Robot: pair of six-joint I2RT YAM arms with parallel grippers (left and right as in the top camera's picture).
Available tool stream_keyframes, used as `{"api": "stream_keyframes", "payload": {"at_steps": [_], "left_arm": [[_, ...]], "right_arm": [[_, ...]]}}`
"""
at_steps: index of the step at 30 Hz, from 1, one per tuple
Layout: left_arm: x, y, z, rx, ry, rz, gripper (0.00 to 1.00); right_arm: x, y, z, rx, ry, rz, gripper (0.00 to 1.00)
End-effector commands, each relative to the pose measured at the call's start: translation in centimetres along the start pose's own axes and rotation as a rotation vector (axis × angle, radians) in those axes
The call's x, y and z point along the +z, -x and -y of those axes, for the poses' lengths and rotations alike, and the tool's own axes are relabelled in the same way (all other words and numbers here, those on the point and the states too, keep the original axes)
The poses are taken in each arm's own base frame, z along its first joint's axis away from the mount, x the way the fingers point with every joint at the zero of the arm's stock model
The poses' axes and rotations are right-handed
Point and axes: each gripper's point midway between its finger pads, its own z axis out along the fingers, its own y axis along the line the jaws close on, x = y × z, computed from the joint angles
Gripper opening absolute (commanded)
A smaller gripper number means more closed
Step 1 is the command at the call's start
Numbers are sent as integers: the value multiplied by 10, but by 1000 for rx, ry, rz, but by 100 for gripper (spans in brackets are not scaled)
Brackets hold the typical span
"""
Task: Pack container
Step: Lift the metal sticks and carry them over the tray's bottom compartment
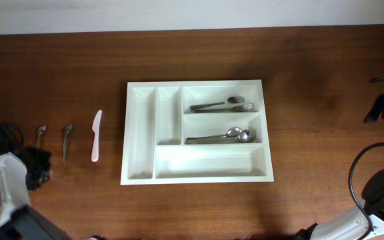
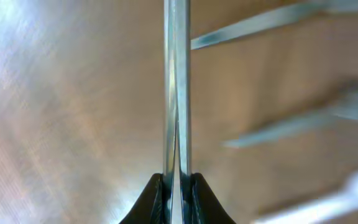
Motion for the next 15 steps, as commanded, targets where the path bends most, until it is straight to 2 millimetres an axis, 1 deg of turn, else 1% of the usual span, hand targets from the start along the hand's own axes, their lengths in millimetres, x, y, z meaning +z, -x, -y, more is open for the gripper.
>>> {"api": "stream_keyframes", "payload": {"at_steps": [1,3,5,7,8,11,13,15], "left_arm": [[-49,1,57,253,-211,75,2],[-71,-10,86,375,-305,101,2],[-94,-26,113,479,-395,118,2],[-115,-49,137,576,-474,125,2],[-122,-60,146,615,-499,126,2],[-140,-101,169,749,-567,113,3],[-147,-130,179,876,-603,102,4],[-152,-158,186,1013,-630,93,4]], "right_arm": [[-5,-1,0,15,4,15,99],[-5,-1,0,15,4,15,99],[-5,-1,0,15,4,15,99],[-5,-1,0,15,4,15,99],[-5,-1,0,15,4,15,99],[-5,-1,0,15,4,15,99],[-5,-1,0,15,4,15,99],[-5,-1,0,15,4,15,99]]}}
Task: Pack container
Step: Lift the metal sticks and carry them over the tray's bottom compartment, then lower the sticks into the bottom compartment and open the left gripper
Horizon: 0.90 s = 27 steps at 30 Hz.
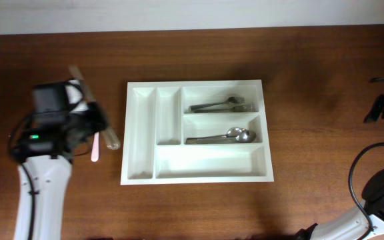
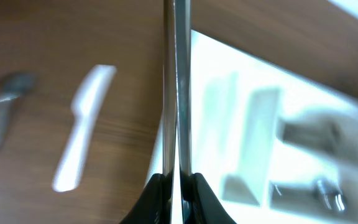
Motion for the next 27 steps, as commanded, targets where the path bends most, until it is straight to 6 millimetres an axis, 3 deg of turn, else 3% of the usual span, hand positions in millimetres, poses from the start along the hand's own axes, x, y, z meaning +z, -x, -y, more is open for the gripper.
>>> {"api": "stream_keyframes", "payload": {"at_steps": [1,7,14,19,27], "left_arm": [[-4,-16,47,239,-101,-26,4],[-5,-53,96,444,-197,-96,5],[-11,-90,134,686,-280,-139,13],[-5,-96,146,922,-266,-99,13],[1,-93,158,1109,-293,-44,13]], "right_arm": [[-5,-1,0,15,4,15,99],[-5,-1,0,15,4,15,99],[-5,-1,0,15,4,15,99],[-5,-1,0,15,4,15,99],[-5,-1,0,15,4,15,99]]}}
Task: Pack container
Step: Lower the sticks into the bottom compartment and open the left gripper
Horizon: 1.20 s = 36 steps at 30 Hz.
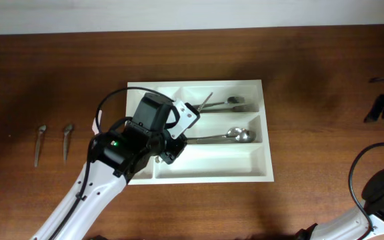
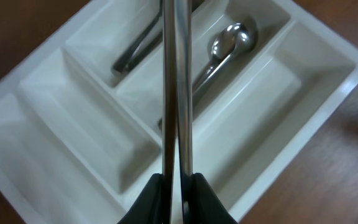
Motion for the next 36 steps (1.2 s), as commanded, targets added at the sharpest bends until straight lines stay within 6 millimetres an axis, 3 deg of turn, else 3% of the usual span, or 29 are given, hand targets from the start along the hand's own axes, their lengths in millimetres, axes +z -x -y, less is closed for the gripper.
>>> {"api": "stream_keyframes", "payload": {"at_steps": [1,8,13,21,36], "left_arm": [[-1,8,-2,155,15,18,13],[0,23,24,343,-93,98,14],[11,23,39,420,-125,83,14],[56,-1,50,437,-167,-64,15],[90,-39,58,423,-240,-231,20]], "right_arm": [[-5,-1,0,15,4,15,99],[-5,-1,0,15,4,15,99],[-5,-1,0,15,4,15,99],[-5,-1,0,15,4,15,99],[-5,-1,0,15,4,15,99]]}}
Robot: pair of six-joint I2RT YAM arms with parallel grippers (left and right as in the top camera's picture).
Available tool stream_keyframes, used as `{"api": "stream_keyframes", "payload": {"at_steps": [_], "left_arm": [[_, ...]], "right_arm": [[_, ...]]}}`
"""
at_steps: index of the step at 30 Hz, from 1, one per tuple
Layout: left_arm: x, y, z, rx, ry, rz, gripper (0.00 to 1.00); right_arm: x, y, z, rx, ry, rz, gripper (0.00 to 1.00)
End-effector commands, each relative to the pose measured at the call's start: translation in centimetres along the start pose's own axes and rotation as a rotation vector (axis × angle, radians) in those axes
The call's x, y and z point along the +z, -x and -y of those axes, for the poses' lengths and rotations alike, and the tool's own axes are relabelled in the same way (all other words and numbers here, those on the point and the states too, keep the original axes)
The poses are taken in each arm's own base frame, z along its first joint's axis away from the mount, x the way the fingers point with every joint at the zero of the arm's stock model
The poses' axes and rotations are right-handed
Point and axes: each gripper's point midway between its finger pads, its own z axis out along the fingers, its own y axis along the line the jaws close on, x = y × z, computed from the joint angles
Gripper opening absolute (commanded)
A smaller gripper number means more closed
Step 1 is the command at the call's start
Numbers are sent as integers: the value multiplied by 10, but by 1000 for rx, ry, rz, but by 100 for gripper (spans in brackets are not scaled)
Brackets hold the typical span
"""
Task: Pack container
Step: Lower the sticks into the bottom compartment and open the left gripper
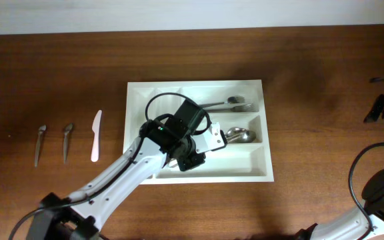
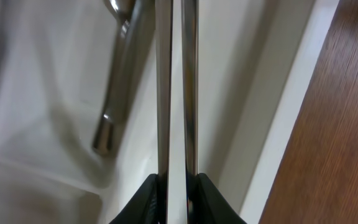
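The white cutlery tray (image 1: 131, 133) lies mid-table. My left gripper (image 1: 191, 159) is low inside its long front compartment, shut on a thin metal knife (image 2: 163, 93) that runs straight out from the fingers (image 2: 155, 190) along the compartment. A spoon handle (image 2: 120, 81) lies in the compartment beside it. The tray's front rim (image 2: 294, 124) and bare wood show on the right of the wrist view. Only a dark part of the right arm (image 1: 381, 108) shows at the table's right edge, and its jaws cannot be made out.
Forks (image 1: 229, 103) fill the tray's far right compartment and spoons (image 1: 242, 136) the one below it. Left of the tray, on the wood, lie a white plastic knife (image 1: 96, 135) and two small metal pieces (image 1: 67, 140) (image 1: 39, 143). Cables hang at the right edge.
My left gripper, still holding the knife, has gone from high over the tray's middle to low in the front compartment. The tray now fills the wrist view from close by.
My left gripper first held the knife at the table's far left, close over the wood. Then it was beside the tray's left edge, then above the tray's middle. Now it is down in the front compartment. The right arm has stayed put.
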Motion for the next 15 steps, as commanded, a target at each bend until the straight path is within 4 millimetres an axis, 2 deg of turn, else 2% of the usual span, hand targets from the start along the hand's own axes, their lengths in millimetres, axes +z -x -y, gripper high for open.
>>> {"api": "stream_keyframes", "payload": {"at_steps": [1,8,15], "left_arm": [[6,1,5,50,-22,-18,20],[21,3,14,171,-51,-37,24],[22,5,14,251,-48,-28,24]], "right_arm": [[-5,-1,0,15,4,15,99],[-5,-1,0,15,4,15,99],[-5,-1,0,15,4,15,99]]}}
